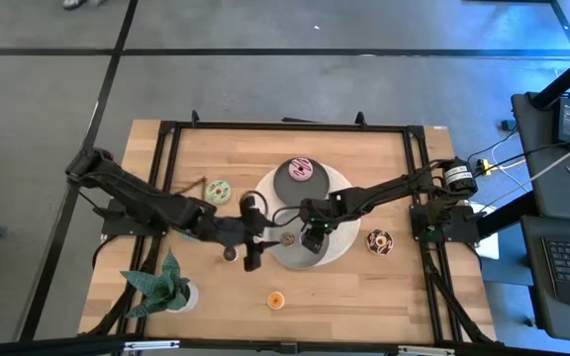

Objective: Pick & Place donuts
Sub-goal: Put the small blue donut on the gray plate, then put the big green donut on the black plate

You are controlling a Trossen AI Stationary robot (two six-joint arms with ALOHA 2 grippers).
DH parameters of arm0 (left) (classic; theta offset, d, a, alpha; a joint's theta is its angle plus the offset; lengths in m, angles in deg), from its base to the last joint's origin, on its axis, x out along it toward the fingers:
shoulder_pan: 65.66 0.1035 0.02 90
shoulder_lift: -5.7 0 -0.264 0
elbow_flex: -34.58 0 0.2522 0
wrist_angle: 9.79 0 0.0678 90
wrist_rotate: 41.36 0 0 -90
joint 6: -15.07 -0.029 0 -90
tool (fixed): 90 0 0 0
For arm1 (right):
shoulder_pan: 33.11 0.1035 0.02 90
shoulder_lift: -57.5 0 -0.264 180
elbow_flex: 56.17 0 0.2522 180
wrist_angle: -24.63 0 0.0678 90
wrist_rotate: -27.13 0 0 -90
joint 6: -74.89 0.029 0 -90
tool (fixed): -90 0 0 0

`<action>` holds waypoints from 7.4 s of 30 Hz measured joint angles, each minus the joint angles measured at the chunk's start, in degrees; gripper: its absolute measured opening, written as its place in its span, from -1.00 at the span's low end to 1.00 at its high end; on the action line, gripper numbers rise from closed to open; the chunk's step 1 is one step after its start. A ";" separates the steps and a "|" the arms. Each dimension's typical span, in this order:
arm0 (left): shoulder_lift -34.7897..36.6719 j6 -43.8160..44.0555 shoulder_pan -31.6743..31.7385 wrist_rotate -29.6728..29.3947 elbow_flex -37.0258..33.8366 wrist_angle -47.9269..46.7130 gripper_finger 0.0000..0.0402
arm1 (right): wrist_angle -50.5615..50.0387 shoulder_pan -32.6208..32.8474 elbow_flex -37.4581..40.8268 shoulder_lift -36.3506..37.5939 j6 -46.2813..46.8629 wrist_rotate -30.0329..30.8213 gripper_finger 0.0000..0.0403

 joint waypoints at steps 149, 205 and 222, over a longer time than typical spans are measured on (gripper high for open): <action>-6.93 32.62 41.20 8.94 -14.08 -37.51 -0.13 | -12.48 -6.97 -0.02 26.84 -4.35 14.25 -0.03; -23.68 3.81 32.88 17.60 20.43 -23.05 -0.68 | -28.29 -7.56 0.00 34.98 3.61 18.64 -0.03; -40.65 1.36 33.02 17.52 28.46 -22.65 -0.68 | -34.30 -6.12 0.00 35.63 9.93 18.31 -0.03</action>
